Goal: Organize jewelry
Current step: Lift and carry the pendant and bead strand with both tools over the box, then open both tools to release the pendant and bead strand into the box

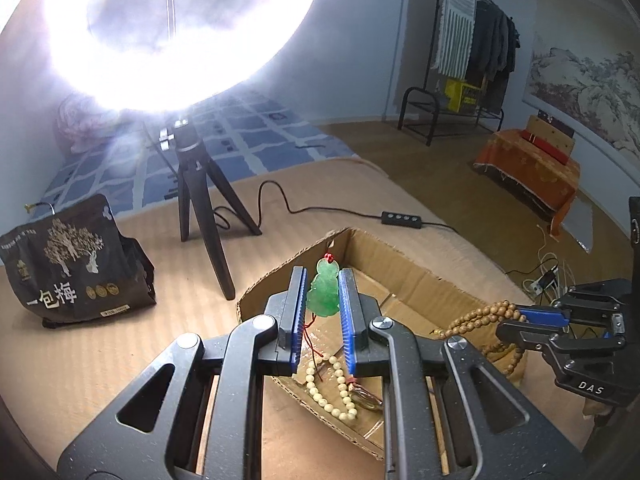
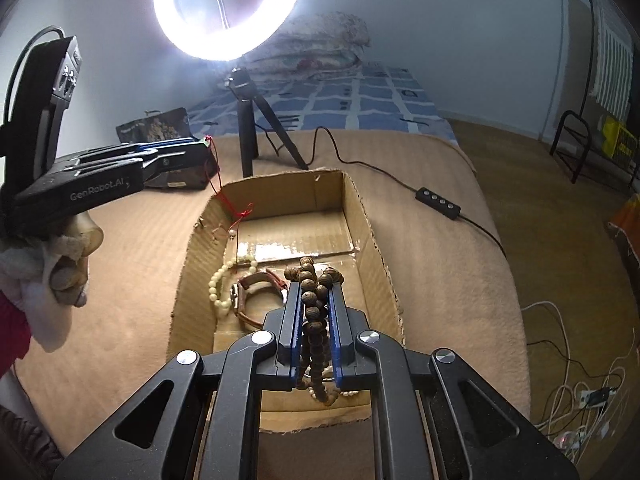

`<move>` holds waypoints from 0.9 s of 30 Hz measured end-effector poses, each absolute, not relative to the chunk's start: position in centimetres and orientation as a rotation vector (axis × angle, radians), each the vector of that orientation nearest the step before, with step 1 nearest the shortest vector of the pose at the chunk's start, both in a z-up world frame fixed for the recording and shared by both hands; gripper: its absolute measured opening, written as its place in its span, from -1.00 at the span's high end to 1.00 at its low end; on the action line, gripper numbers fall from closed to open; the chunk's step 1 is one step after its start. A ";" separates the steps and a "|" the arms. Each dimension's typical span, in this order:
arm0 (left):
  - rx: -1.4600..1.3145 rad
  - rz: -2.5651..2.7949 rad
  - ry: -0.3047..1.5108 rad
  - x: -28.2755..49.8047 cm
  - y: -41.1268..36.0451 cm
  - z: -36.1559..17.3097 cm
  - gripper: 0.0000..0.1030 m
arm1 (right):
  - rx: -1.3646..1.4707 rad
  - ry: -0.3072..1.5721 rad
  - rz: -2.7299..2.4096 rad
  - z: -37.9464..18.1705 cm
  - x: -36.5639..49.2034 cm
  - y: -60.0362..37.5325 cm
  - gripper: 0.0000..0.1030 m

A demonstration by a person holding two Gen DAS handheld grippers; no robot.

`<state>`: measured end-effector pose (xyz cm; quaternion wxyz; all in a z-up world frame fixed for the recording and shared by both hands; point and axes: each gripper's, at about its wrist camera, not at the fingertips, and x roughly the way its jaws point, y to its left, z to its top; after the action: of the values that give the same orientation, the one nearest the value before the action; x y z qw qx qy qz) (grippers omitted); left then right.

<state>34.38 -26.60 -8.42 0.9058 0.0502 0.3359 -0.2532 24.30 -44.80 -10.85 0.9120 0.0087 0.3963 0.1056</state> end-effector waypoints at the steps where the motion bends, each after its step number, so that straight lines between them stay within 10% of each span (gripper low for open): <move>1: 0.105 -0.520 0.698 34.5 -26.6 -8.7 0.72 | 0.018 0.819 0.215 -10.9 24.5 -44.8 0.80; 24: 0.115 -0.508 0.721 35.0 -27.2 -9.5 0.72 | -0.024 0.842 0.200 -11.9 25.1 -43.7 0.79; 27: 0.118 -0.505 0.722 34.9 -27.2 -9.5 0.72 | -0.042 0.840 0.192 -11.9 25.0 -43.4 0.48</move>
<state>34.85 -27.22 -9.47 0.9029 0.0570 0.3491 -0.2444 25.00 -43.37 -11.93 0.9084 -0.0205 0.4070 0.0932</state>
